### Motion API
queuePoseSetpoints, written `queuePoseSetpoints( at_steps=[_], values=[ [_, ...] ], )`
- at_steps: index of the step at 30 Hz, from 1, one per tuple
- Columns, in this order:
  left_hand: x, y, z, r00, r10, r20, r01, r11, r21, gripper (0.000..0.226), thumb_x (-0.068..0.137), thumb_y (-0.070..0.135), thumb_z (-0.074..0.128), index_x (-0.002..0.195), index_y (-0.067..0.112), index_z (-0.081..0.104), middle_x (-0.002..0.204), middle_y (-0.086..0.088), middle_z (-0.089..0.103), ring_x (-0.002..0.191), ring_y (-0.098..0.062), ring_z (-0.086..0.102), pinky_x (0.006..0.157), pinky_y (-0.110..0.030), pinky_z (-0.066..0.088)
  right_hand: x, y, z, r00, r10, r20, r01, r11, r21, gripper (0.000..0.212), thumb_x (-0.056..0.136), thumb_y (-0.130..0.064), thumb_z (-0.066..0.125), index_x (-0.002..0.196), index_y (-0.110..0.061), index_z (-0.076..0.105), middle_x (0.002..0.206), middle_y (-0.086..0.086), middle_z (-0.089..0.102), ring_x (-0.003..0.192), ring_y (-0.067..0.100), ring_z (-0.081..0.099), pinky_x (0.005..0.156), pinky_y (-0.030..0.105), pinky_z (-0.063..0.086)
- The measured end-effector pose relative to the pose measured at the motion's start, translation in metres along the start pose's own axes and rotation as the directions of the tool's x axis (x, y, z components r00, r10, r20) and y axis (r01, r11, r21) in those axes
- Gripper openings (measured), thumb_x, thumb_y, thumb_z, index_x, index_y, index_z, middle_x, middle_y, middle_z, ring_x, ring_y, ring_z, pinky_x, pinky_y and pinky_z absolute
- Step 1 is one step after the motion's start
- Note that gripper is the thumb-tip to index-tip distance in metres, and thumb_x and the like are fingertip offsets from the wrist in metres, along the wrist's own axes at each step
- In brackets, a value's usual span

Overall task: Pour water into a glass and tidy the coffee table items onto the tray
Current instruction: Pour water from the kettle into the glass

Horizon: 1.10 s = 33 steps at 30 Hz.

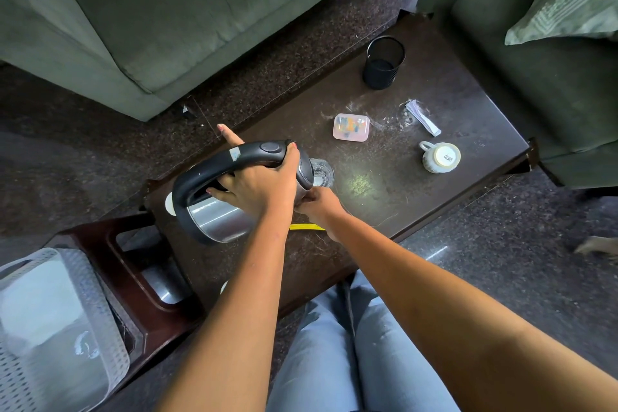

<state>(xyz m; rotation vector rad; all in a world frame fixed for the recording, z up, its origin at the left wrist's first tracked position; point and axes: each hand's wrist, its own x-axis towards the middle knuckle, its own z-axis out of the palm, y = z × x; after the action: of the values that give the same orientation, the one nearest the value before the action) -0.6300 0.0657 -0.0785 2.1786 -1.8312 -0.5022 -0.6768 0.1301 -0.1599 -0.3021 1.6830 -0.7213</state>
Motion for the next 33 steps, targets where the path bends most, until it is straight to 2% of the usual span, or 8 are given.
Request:
queuePoseSetpoints(
  at_steps=[6, 10, 15, 17, 20, 26, 30, 33],
  values=[
    [0.0022, 0.0003, -0.0045, 1.0, 0.011, 0.008, -0.011, 1.0, -0.001, 0.112, 0.067, 0.07, 0.058, 0.151, 0.031, -0.005, 0.142, -0.003, 0.051, 0.14, -0.036, 0.028, 0.116, -0.056, 0.001, -0.0011, -0.0025, 0.0029, 1.0, -0.008, 0.004, 0.008, 1.0, -0.008, 0.02, 0.081, -0.003, 0.062, 0.101, -0.003, 0.067, 0.097, 0.013, 0.068, 0.088, 0.02, 0.056, 0.076, 0.032, 0.044],
    [0.0016, -0.0005, -0.0057, 1.0, 0.029, -0.001, -0.029, 1.0, 0.004, 0.112, 0.066, 0.069, 0.059, 0.151, 0.03, -0.003, 0.143, -0.004, 0.051, 0.139, -0.036, 0.028, 0.115, -0.057, 0.002, -0.0036, -0.0019, 0.0029, 1.0, -0.014, 0.022, 0.014, 1.0, -0.006, 0.019, 0.08, -0.004, 0.062, 0.098, -0.006, 0.068, 0.086, 0.004, 0.063, 0.083, 0.017, 0.053, 0.072, 0.028, 0.042],
    [0.0022, -0.003, -0.0048, 0.999, 0.03, -0.011, -0.03, 0.999, 0.01, 0.112, 0.066, 0.069, 0.06, 0.152, 0.029, 0.0, 0.141, -0.006, 0.053, 0.137, -0.038, 0.031, 0.115, -0.058, 0.003, -0.0068, -0.0001, 0.0044, 0.999, -0.031, 0.029, 0.031, 0.999, -0.007, 0.019, 0.08, -0.005, 0.063, 0.099, -0.007, 0.068, 0.086, 0.003, 0.064, 0.084, 0.015, 0.056, 0.072, 0.027, 0.043],
    [0.0028, -0.0034, -0.0043, 1.0, 0.027, -0.013, -0.027, 1.0, 0.009, 0.111, 0.066, 0.069, 0.06, 0.152, 0.029, 0.001, 0.14, -0.007, 0.054, 0.136, -0.039, 0.032, 0.114, -0.059, 0.004, -0.0068, -0.0002, 0.0035, 0.999, -0.035, 0.028, 0.035, 0.999, -0.012, 0.017, 0.08, -0.004, 0.062, 0.095, -0.008, 0.068, 0.083, 0.001, 0.063, 0.082, 0.015, 0.057, 0.068, 0.025, 0.044],
    [0.0034, -0.0034, -0.0037, 1.0, 0.024, -0.01, -0.024, 1.0, 0.015, 0.111, 0.066, 0.07, 0.059, 0.151, 0.03, 0.0, 0.14, -0.008, 0.053, 0.136, -0.038, 0.032, 0.115, -0.058, 0.004, -0.0063, 0.0003, 0.0013, 0.998, -0.05, 0.027, 0.052, 0.997, -0.049, 0.016, 0.08, -0.004, 0.06, 0.092, -0.01, 0.068, 0.082, 0.0, 0.064, 0.082, 0.013, 0.057, 0.06, 0.02, 0.041],
    [0.0011, -0.0018, -0.004, 1.0, 0.031, 0.0, -0.031, 0.999, 0.015, 0.112, 0.066, 0.069, 0.059, 0.151, 0.03, -0.002, 0.145, -0.003, 0.048, 0.138, -0.037, 0.031, 0.115, -0.057, 0.003, -0.0045, 0.0028, 0.002, 0.997, -0.071, 0.033, 0.075, 0.985, -0.158, 0.019, 0.08, -0.005, 0.056, 0.093, -0.009, 0.07, 0.085, 0.002, 0.067, 0.084, 0.014, 0.057, 0.07, 0.023, 0.04],
    [0.0007, -0.0014, -0.0041, 0.999, 0.033, 0.002, -0.033, 0.999, 0.028, 0.111, 0.067, 0.069, 0.06, 0.151, 0.03, -0.001, 0.145, -0.004, 0.047, 0.138, -0.036, 0.031, 0.115, -0.057, 0.003, -0.0044, 0.0025, 0.0033, 0.996, -0.077, 0.037, 0.083, 0.974, -0.21, 0.021, 0.082, -0.006, 0.056, 0.097, -0.01, 0.07, 0.091, 0.007, 0.07, 0.084, 0.015, 0.057, 0.065, 0.022, 0.039],
    [-0.0004, -0.0008, -0.0033, 0.999, 0.037, 0.003, -0.037, 0.998, 0.044, 0.111, 0.067, 0.069, 0.06, 0.152, 0.029, 0.0, 0.146, -0.005, 0.046, 0.138, -0.037, 0.031, 0.115, -0.057, 0.004, -0.0034, 0.0007, 0.004, 0.997, -0.073, 0.033, 0.079, 0.961, -0.266, 0.02, 0.082, -0.007, 0.055, 0.096, -0.003, 0.07, 0.097, 0.013, 0.072, 0.09, 0.024, 0.062, 0.065, 0.024, 0.039]
  ],
)
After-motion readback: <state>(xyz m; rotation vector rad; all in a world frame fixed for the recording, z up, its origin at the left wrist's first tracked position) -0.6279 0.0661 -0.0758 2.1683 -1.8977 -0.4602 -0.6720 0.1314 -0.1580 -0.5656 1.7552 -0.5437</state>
